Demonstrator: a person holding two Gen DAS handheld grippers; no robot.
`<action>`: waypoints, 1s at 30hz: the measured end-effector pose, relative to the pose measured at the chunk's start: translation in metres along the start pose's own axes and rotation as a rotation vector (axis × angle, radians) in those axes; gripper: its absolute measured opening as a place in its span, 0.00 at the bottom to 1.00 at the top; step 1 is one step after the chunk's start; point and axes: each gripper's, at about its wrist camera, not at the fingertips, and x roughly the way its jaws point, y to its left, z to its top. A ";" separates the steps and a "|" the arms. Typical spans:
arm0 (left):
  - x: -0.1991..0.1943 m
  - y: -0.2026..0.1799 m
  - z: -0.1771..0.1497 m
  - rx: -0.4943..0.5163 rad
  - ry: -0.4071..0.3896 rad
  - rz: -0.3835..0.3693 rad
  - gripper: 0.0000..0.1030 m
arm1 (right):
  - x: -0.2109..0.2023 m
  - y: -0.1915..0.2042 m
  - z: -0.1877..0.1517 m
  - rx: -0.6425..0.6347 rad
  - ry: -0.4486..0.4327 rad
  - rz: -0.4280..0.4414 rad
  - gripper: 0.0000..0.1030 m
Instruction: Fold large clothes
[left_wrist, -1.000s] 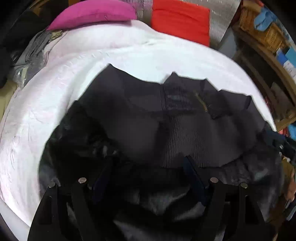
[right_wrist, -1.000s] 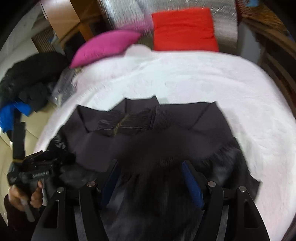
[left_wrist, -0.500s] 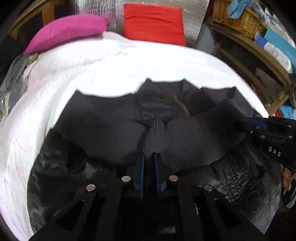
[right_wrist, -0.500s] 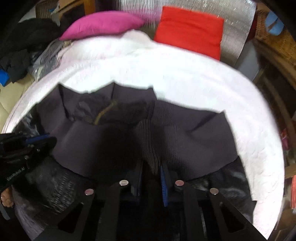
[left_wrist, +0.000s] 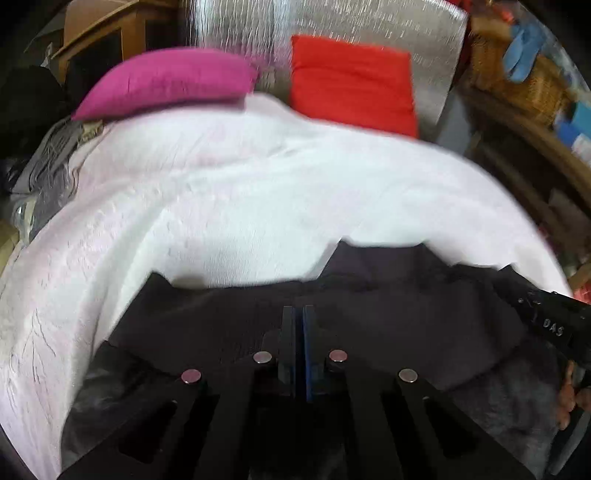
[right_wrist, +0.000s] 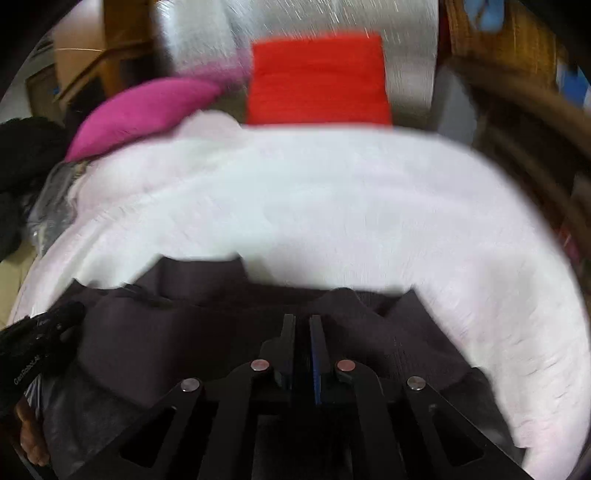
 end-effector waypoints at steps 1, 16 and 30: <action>0.003 0.000 -0.002 -0.002 0.010 0.006 0.03 | 0.009 -0.003 0.000 0.024 0.029 0.020 0.07; -0.079 -0.003 -0.013 0.092 -0.183 0.103 0.22 | -0.076 -0.027 -0.026 0.139 -0.075 0.259 0.86; -0.115 -0.009 -0.037 0.172 -0.237 0.141 0.30 | -0.113 0.009 -0.062 0.007 -0.087 0.192 0.71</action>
